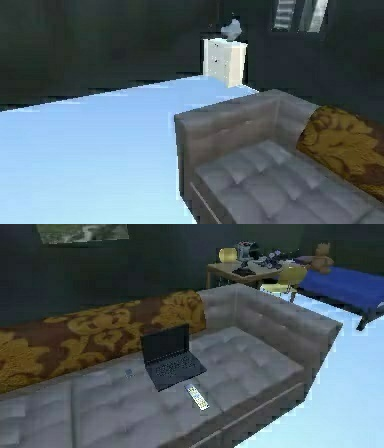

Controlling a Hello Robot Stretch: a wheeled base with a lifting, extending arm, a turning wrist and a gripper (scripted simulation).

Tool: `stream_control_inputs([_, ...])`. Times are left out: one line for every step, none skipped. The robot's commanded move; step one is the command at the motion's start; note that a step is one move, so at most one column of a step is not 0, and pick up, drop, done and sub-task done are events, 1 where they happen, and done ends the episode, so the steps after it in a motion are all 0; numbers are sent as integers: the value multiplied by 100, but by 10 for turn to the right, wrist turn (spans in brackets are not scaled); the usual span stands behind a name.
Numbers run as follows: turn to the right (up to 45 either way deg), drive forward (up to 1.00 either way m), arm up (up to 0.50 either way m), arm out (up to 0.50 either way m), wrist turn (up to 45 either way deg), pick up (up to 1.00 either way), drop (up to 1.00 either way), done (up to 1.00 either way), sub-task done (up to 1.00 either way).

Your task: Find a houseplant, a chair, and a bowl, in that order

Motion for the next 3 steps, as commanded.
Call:
stream_control_inputs([-450, 0, 0, 0, 0, 0, 0, 0, 0])
stream_control_inputs([-450, 0, 0, 0, 0, 0, 0, 0, 0])
stream_control_inputs([-30, 0, 0, 0, 0, 0, 0, 0, 0])
